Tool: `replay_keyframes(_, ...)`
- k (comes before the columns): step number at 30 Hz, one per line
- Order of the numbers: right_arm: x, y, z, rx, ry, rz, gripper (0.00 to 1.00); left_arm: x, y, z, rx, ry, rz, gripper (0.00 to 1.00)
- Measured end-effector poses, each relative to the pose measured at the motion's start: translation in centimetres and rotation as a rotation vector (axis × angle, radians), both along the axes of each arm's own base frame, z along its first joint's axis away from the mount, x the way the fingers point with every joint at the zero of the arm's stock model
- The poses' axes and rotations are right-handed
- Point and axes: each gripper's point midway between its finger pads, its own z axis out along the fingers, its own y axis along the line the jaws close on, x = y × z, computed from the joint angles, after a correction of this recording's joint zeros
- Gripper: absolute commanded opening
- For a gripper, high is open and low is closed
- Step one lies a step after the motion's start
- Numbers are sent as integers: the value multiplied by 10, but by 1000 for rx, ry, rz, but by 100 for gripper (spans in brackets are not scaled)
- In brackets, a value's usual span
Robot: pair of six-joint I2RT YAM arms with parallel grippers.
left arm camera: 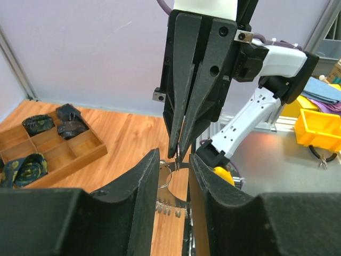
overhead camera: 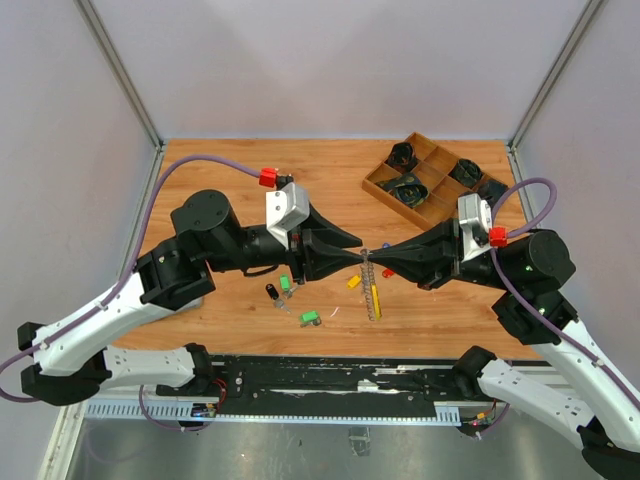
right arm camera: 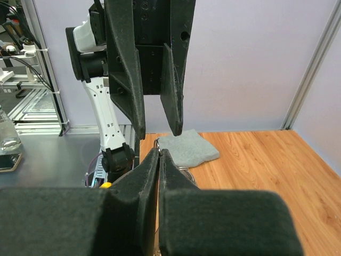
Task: Put the keys on the keyring
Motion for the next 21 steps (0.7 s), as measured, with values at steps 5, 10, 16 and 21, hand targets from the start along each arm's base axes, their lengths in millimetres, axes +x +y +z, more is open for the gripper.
replay_keyframes(5,1,0,-2,-7,3,-6,1,3,-3,-4,18,4,8,31)
replay_keyframes(10,4,0,-3,-9,4,-20,1,7,-7,-14,51,11,14,30)
replay_keyframes(16,5,0,-4,-12,2,-25,1,8,-8,-17,59,13,17,20)
replay_keyframes(21,5,0,-4,-12,1,-26,1,8,-8,-16,62,12,16,19)
